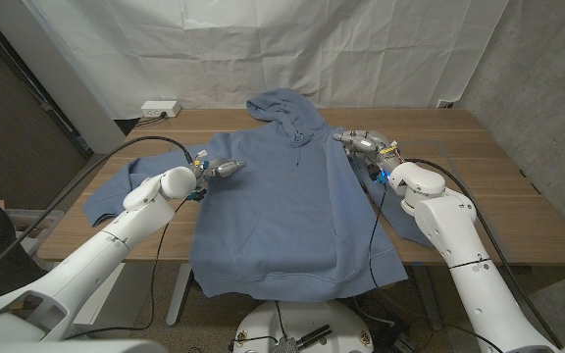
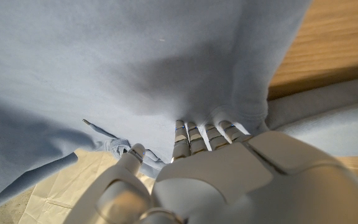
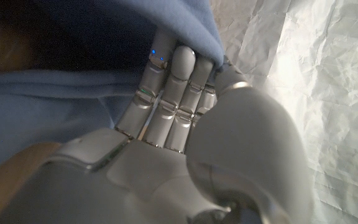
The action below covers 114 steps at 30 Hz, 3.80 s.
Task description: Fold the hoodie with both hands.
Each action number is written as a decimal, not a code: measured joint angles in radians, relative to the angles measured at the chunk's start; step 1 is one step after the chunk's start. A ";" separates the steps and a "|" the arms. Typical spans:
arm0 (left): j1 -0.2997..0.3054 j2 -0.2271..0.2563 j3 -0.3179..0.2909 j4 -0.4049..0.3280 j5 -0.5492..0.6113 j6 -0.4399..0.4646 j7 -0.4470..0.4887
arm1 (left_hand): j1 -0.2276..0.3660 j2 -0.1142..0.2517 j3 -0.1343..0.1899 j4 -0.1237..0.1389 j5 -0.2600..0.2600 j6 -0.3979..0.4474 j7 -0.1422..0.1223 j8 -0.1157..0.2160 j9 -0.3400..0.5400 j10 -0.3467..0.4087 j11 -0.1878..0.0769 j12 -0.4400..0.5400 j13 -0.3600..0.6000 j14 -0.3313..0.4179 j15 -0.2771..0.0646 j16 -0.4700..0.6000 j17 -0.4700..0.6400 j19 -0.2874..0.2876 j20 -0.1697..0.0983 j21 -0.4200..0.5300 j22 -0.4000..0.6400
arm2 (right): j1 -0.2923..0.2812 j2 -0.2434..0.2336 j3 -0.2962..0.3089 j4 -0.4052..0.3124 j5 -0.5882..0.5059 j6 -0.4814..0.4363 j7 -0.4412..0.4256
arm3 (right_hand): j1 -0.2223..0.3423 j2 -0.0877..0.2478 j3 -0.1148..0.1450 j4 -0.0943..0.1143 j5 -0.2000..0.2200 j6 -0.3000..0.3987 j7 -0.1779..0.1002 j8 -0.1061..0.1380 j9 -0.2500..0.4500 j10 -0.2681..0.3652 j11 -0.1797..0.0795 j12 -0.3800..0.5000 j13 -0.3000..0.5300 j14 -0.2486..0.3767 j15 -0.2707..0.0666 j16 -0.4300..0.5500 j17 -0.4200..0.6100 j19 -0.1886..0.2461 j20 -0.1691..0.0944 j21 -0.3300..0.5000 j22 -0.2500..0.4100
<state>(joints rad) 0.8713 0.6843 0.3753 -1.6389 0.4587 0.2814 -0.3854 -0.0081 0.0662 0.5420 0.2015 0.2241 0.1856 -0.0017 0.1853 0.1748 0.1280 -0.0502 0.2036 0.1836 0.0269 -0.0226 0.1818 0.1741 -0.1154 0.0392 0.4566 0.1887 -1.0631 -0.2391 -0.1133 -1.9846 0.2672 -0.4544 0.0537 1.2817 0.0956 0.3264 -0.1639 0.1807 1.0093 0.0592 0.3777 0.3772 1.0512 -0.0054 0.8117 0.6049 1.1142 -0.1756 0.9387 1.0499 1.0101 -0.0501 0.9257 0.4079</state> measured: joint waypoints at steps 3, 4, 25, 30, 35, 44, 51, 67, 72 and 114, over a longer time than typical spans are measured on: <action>0.000 0.000 -0.002 0.000 -0.003 0.000 0.001 | 0.000 0.000 0.000 0.000 0.000 0.000 0.000 0.000 0.000 0.000 0.000 0.000 0.001 0.000 0.000 0.000 0.001 0.000 0.000 0.000 0.000 | 0.007 0.002 -0.008 0.001 0.010 0.001 0.002 | 0.000 0.000 0.000 0.000 -0.003 0.000 0.000 0.000 0.000 0.002 0.002 0.000 0.000 0.002 0.002 -0.007 0.004 0.000 0.000 0.000 0.000; 0.001 0.000 -0.002 0.000 -0.004 0.000 0.002 | 0.000 0.000 0.000 0.000 0.000 0.000 0.000 0.000 0.000 0.000 0.000 0.000 0.001 0.001 0.000 0.000 0.001 0.000 0.000 0.001 0.000 | 0.009 0.002 -0.011 -0.001 0.011 0.001 0.002 | 0.000 0.000 0.000 0.000 -0.003 0.000 0.000 0.000 0.000 0.002 0.002 0.000 0.000 0.002 0.002 -0.007 0.006 0.000 0.000 0.004 0.000; 0.021 0.003 -0.015 -0.013 -0.014 0.000 0.018 | -0.003 -0.003 -0.016 0.000 0.005 0.000 0.000 0.000 0.000 0.000 0.000 0.000 0.000 0.001 0.001 0.004 0.000 0.000 0.000 0.001 0.000 | 0.068 0.008 -0.085 0.013 0.039 0.056 0.048 | 0.002 -0.002 0.015 0.004 -0.006 0.000 0.000 -0.004 0.037 0.009 0.009 0.000 0.005 0.012 0.010 -0.018 0.029 -0.005 -0.005 0.033 -0.014; 0.027 0.003 -0.018 -0.019 -0.015 0.001 0.022 | -0.003 -0.003 -0.021 0.004 0.009 0.000 0.000 0.000 0.000 0.000 0.000 0.000 0.000 0.001 0.001 0.004 0.000 0.000 0.000 0.001 0.000 | 0.082 0.007 -0.100 0.020 0.042 0.069 0.059 | 0.003 -0.003 0.018 0.001 -0.003 0.000 0.000 -0.004 0.037 0.012 0.009 0.000 0.005 0.013 0.011 -0.026 0.031 -0.005 -0.005 0.041 -0.019; 0.034 0.004 -0.021 -0.026 -0.018 0.005 0.028 | -0.003 -0.003 -0.025 0.000 0.009 0.000 0.000 0.000 0.000 0.000 0.000 0.000 0.000 0.001 0.001 0.004 0.000 0.000 0.000 0.001 0.000 | 0.100 0.003 -0.119 0.030 0.044 0.081 0.074 | 0.002 -0.003 0.021 0.004 -0.003 0.000 0.000 -0.004 0.038 0.013 0.009 0.000 0.005 0.013 0.011 -0.026 0.036 -0.005 -0.005 0.049 -0.020; 0.045 0.004 -0.027 -0.034 -0.022 0.008 0.034 | -0.003 -0.003 -0.029 0.004 0.009 0.000 0.000 0.000 0.000 0.000 0.000 0.000 0.000 0.005 -0.003 0.004 0.001 0.000 0.000 0.001 0.000 | 0.123 -0.001 -0.144 0.044 0.047 0.098 0.091 | 0.002 -0.003 0.029 0.004 -0.003 0.000 0.000 -0.006 0.038 0.013 0.009 0.000 0.005 0.013 0.011 -0.033 0.040 -0.013 -0.006 0.062 -0.028; 0.049 0.004 -0.031 -0.035 -0.027 0.008 0.040 | -0.003 -0.003 -0.033 0.000 0.013 0.000 0.000 0.000 0.000 0.000 0.000 0.000 0.000 0.005 -0.003 0.004 0.001 0.000 0.000 0.001 0.000 | 0.144 0.005 -0.165 0.059 0.052 0.118 0.103 | 0.002 -0.003 0.029 0.004 -0.003 0.000 0.000 -0.009 0.047 0.013 0.010 0.000 0.005 0.013 0.011 -0.045 0.042 -0.018 -0.011 0.073 -0.032; 0.057 0.001 -0.034 -0.037 -0.034 0.009 0.050 | -0.003 -0.003 -0.041 0.000 0.017 0.000 0.000 0.000 0.000 0.000 0.000 0.000 0.000 0.005 -0.003 0.002 0.001 0.000 0.000 0.001 0.000 | 0.206 0.015 -0.223 0.100 0.048 0.162 0.138 | 0.002 -0.003 0.038 0.006 -0.003 0.000 0.000 -0.018 0.065 0.013 0.010 0.000 0.006 0.015 0.013 -0.060 0.050 -0.029 -0.010 0.093 -0.046; 0.060 0.000 -0.036 -0.039 -0.035 0.010 0.054 | -0.003 -0.003 -0.041 0.000 0.017 0.000 0.000 0.000 0.000 0.000 0.000 0.000 0.000 0.004 -0.003 0.000 0.000 0.000 0.000 0.001 0.000 | 0.229 0.020 -0.245 0.118 0.044 0.175 0.150 | 0.002 -0.004 0.038 0.006 -0.003 0.000 0.000 -0.018 0.066 0.014 0.011 0.000 0.006 0.017 0.015 -0.070 0.044 -0.029 -0.010 0.103 -0.051; 0.104 -0.023 -0.097 -0.043 -0.116 0.009 0.070 | -0.003 -0.003 -0.062 0.001 0.028 -0.006 0.006 0.000 0.000 -0.002 -0.002 -0.002 0.002 0.005 0.001 0.014 0.005 -0.024 -0.047 0.001 -0.001 | 0.296 0.100 -0.336 0.260 0.064 0.227 0.202 | -0.017 -0.013 0.045 0.007 -0.004 0.000 0.000 -0.019 0.072 0.023 0.019 -0.007 0.003 0.026 0.017 -0.103 0.029 -0.052 -0.019 0.163 -0.088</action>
<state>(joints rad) 0.9750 0.6611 0.2786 -1.6817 0.3429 0.2900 -0.3158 -0.0107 0.0636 0.4798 0.2030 0.2517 0.1796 0.0043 0.1853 0.1748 0.1262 -0.0520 0.2011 0.1860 0.0320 -0.0212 0.1957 0.1788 -0.1398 -0.0078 0.4580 0.1878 -0.7671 -0.1391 -0.4494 -1.7243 0.3311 -0.2270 0.2553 1.2651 0.0823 0.3713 -0.1572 0.1771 1.0092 0.0593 0.3587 0.4490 1.0739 0.0141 0.8046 0.6076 1.1404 -0.1590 0.8353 1.0786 0.9581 -0.0695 1.0883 0.3200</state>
